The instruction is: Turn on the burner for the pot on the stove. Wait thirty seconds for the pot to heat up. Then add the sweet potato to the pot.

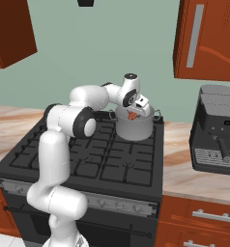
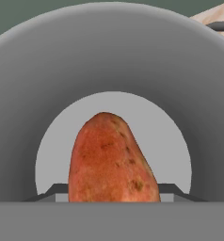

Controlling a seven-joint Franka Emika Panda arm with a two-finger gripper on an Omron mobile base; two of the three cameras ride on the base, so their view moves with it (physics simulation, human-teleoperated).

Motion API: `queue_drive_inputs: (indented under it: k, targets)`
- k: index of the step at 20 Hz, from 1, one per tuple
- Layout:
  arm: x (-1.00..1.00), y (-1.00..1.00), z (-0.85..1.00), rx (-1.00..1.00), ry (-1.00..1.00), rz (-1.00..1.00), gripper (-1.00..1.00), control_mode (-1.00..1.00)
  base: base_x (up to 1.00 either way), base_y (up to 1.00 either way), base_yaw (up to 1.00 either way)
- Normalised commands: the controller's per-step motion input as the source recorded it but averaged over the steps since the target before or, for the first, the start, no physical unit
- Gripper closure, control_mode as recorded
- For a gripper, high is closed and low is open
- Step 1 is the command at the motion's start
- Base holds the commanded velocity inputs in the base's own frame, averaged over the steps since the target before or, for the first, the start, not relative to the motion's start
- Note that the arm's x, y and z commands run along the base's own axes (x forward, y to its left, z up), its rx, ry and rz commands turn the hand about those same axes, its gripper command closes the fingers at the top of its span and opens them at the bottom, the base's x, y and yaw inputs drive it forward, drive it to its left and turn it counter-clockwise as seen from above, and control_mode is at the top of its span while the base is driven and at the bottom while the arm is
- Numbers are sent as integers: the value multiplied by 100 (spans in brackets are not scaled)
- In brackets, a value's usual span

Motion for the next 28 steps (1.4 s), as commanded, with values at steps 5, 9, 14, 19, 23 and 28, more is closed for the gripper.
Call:
queue_drive_inputs:
  k: [5, 9, 14, 19, 23, 28]
  targets:
    - [0, 0, 0, 0, 0, 0, 100, -100, 0, 0, 0]
    - [0, 0, 0, 0, 0, 0, 100, -100, 0, 0, 0]
    - [0, 0, 0, 0, 0, 0, 100, -100, 0, 0, 0]
    - [0, 0, 0, 0, 0, 0, 100, -100, 0, 0, 0]
    - [0, 0, 0, 0, 0, 0, 100, -100, 0, 0, 0]
    - [0, 0, 0, 0, 1, 0, 100, -100, 0, 0, 0]
